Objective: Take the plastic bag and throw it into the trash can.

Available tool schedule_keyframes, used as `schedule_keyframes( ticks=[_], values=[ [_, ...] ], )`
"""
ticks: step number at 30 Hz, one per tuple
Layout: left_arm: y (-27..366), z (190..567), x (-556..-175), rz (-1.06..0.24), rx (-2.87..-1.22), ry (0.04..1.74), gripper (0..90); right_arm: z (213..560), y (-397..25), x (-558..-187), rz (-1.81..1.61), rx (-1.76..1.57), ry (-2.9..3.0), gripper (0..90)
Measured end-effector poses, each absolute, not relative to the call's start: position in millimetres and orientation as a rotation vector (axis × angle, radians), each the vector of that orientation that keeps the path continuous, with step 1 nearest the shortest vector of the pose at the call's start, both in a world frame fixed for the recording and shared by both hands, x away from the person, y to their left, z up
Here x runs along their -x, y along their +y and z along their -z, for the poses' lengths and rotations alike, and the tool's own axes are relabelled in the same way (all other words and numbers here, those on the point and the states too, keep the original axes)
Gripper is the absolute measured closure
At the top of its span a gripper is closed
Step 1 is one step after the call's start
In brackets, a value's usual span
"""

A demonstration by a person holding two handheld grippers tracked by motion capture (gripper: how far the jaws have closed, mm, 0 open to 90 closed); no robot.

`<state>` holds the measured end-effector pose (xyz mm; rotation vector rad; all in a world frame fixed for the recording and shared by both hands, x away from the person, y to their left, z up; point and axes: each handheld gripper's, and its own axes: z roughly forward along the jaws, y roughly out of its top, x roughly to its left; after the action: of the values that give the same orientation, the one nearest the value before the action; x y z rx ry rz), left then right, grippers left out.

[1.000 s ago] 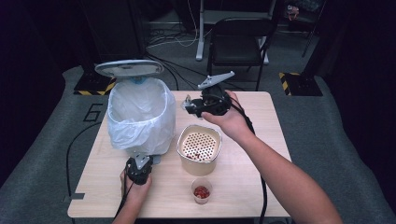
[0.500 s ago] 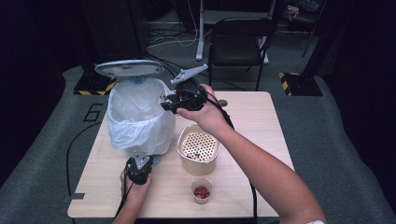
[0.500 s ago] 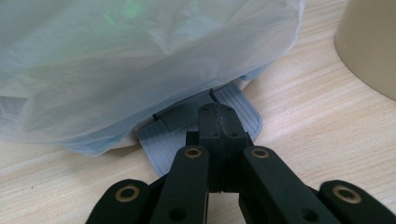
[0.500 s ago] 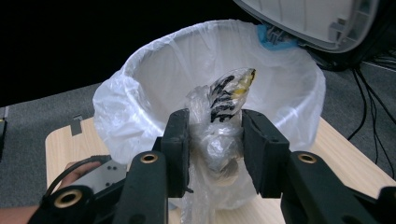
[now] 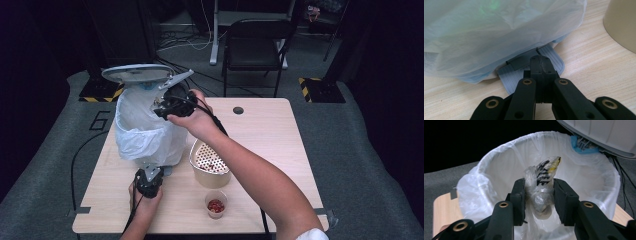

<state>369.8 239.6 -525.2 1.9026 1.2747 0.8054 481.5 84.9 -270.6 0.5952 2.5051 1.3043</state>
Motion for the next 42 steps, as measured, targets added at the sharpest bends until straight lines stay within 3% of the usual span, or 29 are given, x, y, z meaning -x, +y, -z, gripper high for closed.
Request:
schedule_keyframes(
  ticks=[11,17,21,30,42],
  values=[
    [239.4,525.4,-369.7,-0.820,-1.910,1.264,90.0,276.5,108.5,-494.7,-1.291,-0.637,2.475,62.4],
    [239.7,525.4,-369.9,-0.816,-1.906,1.266,90.0,277.9,111.6,-494.7,-1.346,-0.657,2.460,50.3],
    [239.6,525.5,-369.9,-0.815,-1.904,1.267,90.0,272.8,106.2,-491.0,-1.365,-0.639,2.456,51.3],
    [239.4,525.5,-369.9,-0.818,-1.906,1.266,90.0,260.0,55.0,-472.7,-1.336,-0.625,2.421,53.4],
    [237.9,527.2,-369.8,-0.804,-1.882,1.276,90.0,284.5,-11.9,-457.0,-1.276,-0.730,2.365,51.7]
  ],
)
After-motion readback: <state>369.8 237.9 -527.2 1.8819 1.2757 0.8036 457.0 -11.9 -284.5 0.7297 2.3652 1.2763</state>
